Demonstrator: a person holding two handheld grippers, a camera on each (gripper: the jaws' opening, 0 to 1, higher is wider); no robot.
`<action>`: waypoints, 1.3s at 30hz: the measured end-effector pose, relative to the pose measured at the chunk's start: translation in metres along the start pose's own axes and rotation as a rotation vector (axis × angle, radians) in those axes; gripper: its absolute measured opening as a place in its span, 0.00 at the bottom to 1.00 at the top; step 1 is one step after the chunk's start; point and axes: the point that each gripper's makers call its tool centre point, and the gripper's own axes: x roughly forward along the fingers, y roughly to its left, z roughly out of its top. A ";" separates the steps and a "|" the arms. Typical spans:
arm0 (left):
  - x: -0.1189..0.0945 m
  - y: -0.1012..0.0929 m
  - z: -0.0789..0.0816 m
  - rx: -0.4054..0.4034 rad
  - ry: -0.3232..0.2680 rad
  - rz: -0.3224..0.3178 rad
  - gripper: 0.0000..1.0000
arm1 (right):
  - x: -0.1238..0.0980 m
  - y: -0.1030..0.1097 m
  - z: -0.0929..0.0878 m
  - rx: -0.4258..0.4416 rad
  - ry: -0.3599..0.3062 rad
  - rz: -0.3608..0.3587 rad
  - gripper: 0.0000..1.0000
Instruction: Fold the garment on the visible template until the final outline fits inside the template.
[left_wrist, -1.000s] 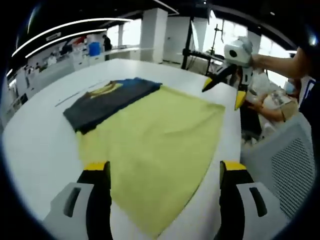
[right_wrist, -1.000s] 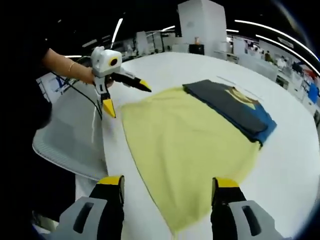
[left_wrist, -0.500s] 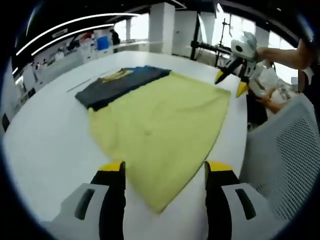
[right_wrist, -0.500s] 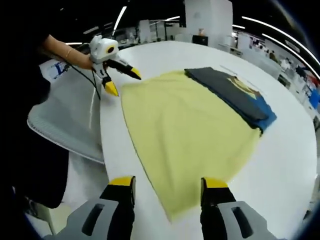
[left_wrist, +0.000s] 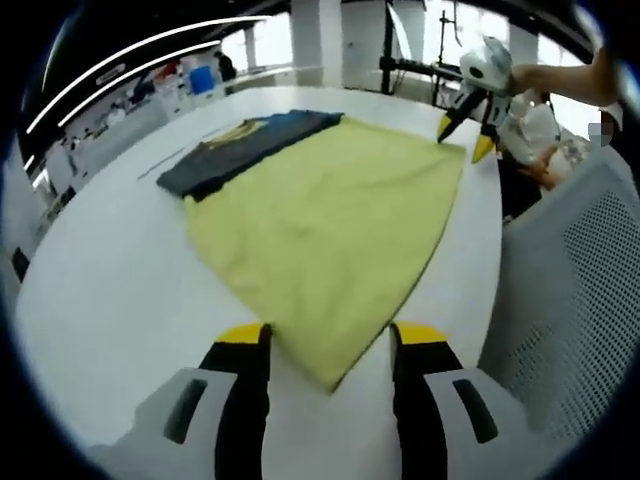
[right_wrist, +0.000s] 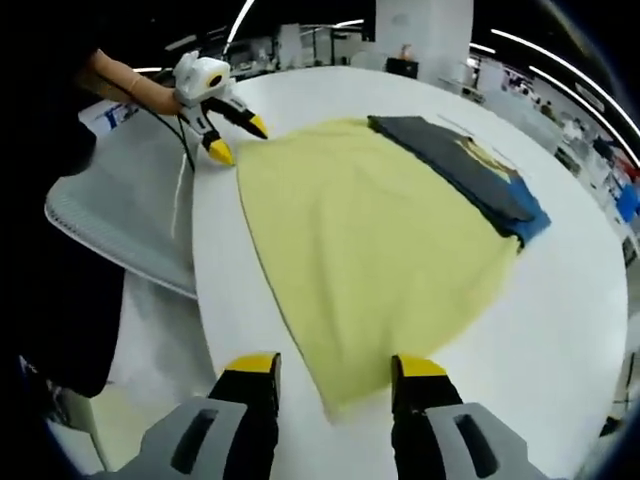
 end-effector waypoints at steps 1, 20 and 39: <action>-0.001 0.000 0.000 0.006 0.003 0.001 0.43 | 0.000 0.000 -0.003 -0.012 0.014 -0.001 0.40; 0.003 -0.001 0.005 0.127 0.032 -0.019 0.16 | 0.004 -0.015 -0.004 0.000 0.012 -0.052 0.21; 0.000 0.002 0.009 0.087 0.049 -0.026 0.01 | 0.004 -0.030 0.004 0.107 -0.036 -0.097 0.00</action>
